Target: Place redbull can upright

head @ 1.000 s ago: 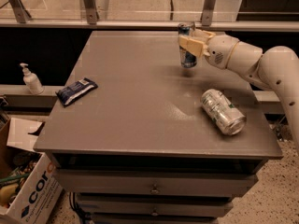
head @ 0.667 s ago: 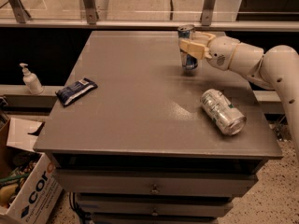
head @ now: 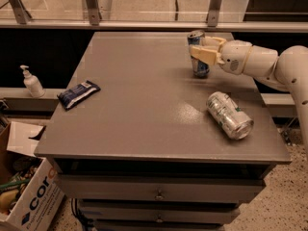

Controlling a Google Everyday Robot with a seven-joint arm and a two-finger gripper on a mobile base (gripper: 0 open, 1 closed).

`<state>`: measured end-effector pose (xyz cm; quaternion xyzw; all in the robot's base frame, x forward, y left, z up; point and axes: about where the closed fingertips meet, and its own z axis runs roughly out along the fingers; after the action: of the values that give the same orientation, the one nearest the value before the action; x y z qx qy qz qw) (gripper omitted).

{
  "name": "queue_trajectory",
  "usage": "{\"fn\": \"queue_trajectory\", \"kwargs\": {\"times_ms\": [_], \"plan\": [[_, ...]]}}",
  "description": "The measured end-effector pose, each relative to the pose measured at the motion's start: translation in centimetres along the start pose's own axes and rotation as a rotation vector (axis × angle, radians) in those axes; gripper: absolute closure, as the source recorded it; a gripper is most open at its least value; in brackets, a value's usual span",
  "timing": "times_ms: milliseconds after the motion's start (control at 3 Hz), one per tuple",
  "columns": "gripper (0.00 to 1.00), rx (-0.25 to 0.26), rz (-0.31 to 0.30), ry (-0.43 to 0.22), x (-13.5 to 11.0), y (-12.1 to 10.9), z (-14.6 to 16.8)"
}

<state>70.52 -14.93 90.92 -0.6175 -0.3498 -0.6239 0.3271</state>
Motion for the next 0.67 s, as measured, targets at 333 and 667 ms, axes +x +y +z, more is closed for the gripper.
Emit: {"fn": "queue_trajectory", "kwargs": {"times_ms": [333,667], "plan": [[1.00,0.001,0.003,-0.014,-0.62,0.14,-0.73],[1.00,-0.011,0.012,-0.027,-1.18,0.35,-1.27]]}}
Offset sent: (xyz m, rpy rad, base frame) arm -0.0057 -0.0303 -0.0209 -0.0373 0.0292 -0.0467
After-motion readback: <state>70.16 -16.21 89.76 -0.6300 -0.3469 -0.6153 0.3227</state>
